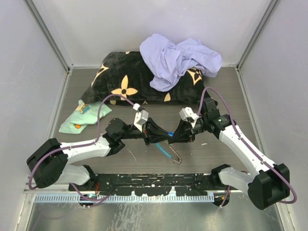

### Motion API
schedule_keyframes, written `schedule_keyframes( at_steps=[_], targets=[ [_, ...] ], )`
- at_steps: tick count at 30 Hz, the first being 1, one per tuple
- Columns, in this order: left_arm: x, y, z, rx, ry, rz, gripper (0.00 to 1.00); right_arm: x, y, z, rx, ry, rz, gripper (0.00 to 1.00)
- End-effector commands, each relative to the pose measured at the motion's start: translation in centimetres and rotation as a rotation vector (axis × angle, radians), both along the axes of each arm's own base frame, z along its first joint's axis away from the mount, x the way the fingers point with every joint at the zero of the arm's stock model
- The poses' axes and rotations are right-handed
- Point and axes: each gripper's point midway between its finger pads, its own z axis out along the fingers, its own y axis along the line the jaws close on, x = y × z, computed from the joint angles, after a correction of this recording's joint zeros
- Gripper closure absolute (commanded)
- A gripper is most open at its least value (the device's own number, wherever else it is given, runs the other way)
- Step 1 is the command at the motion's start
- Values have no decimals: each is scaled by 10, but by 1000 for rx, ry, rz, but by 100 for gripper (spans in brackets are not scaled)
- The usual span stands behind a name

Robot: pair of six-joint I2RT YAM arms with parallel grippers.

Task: Remove the keys from the keyring
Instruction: Remove the key from the keyring.

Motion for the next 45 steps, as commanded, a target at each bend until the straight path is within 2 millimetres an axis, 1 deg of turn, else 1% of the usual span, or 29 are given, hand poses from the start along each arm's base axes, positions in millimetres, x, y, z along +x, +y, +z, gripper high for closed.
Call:
schedule_keyframes(
  at_steps=[1, 5, 6, 9, 10, 14, 21, 29, 33, 34, 35, 37, 40, 42, 45],
  targets=[
    [2, 3, 42, -136, -98, 30, 100, 0, 2, 8, 21, -4, 14, 91],
    [1, 5, 44, -140, -101, 38, 100, 2, 3, 11, 12, -2, 4, 99],
    [1, 6, 44, -142, -103, 42, 100, 3, 3, 12, 9, -2, 0, 99],
    [3, 8, 39, -131, -100, 58, 100, 6, 1, 17, 3, 1, -20, 99],
    [-1, 13, 47, -148, -115, 63, 100, 7, 0, 18, 4, -1, -23, 99],
    [-1, 20, 48, -152, -129, 97, 100, 10, -3, 22, 9, 4, -38, 99],
    [2, 34, 41, -138, -139, 173, 100, 16, -9, 28, 23, 7, -67, 99],
    [4, 37, 34, -156, -107, 187, 100, 19, -8, 22, 14, 8, -75, 99],
    [3, 38, 38, -165, -117, 186, 100, 14, -9, 20, 26, 12, -56, 99],
    [3, 37, 39, -160, -116, 187, 100, 12, -10, 20, 33, -2, -47, 95],
    [2, 37, 40, -150, -117, 181, 100, 7, -11, 20, 43, -30, -34, 88],
    [0, 37, 42, -130, -120, 171, 100, 0, -13, 23, 57, -95, -13, 77],
    [-6, 41, 49, -133, -131, 156, 100, -2, -13, 27, 22, -183, 6, 67],
    [-13, 44, 54, -130, -150, 131, 100, 2, -16, 28, -41, -235, 4, 62],
    [-25, 45, 55, -118, -207, 74, 100, 5, -28, 23, -153, -348, 37, 52]
  ],
)
